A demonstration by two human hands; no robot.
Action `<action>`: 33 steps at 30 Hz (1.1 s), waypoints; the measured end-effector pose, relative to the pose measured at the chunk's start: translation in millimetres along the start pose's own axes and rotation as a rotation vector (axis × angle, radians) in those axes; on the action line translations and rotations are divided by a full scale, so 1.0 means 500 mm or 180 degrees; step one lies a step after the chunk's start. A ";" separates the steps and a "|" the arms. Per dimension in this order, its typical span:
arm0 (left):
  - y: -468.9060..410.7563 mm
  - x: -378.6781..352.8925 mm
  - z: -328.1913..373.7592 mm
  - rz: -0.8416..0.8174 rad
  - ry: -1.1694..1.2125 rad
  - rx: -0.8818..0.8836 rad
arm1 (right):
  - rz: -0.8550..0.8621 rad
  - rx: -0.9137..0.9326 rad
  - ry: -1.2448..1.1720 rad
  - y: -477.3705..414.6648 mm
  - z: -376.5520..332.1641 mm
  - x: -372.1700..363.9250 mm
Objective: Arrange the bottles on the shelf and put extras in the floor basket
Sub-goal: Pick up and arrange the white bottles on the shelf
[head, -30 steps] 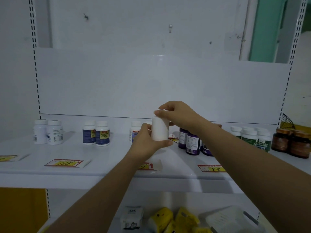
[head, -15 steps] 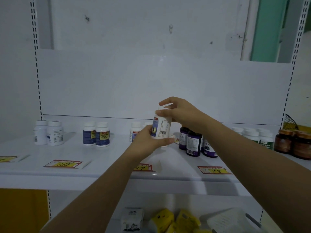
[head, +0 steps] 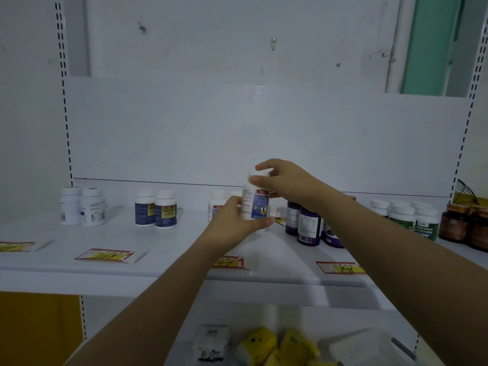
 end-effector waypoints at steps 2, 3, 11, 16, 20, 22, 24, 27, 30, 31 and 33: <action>0.002 0.009 -0.002 -0.0227 0.0130 0.0026 | -0.0077 0.0041 -0.0192 0.001 0.000 0.000; 0.002 0.014 -0.002 -0.0216 0.0156 0.0009 | -0.0134 0.0034 -0.0322 0.002 -0.001 -0.002; 0.000 0.011 0.005 0.0357 -0.0152 -0.0151 | 0.0146 -0.0027 -0.0441 -0.002 0.002 -0.015; -0.006 0.023 0.000 -0.0325 0.0296 -0.0026 | -0.0112 0.0025 -0.0661 0.007 0.001 -0.005; -0.013 0.015 -0.005 0.0130 -0.0033 -0.0044 | -0.0170 -0.0027 -0.0638 0.011 0.003 -0.023; -0.012 0.010 -0.002 0.0396 -0.0118 -0.0095 | -0.0006 0.0021 -0.0210 0.008 0.006 -0.030; -0.011 0.007 0.001 0.0456 -0.0086 -0.0117 | 0.0210 0.0037 -0.0258 0.005 0.008 -0.027; -0.010 0.008 0.005 0.0197 0.0025 -0.0107 | 0.0188 0.0035 -0.0429 0.002 0.010 -0.012; -0.009 0.012 0.004 -0.0185 0.0031 -0.0044 | 0.0081 -0.0016 -0.0735 0.003 0.010 -0.006; -0.010 0.014 0.002 -0.0247 0.0097 0.0004 | 0.0045 -0.0052 -0.0816 0.004 0.011 -0.007; -0.009 0.017 -0.002 -0.0303 0.0189 0.0077 | -0.0029 -0.0143 -0.0943 0.004 0.015 -0.009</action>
Point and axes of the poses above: each hand's wrist, its own y-axis away from the middle knuckle, its own x-axis out of the back of the hand, z = x × y, the point moved 2 cm from there along -y, towards the middle knuckle, and after that the axes turned 8 degrees about x, right-handed, at the moved point
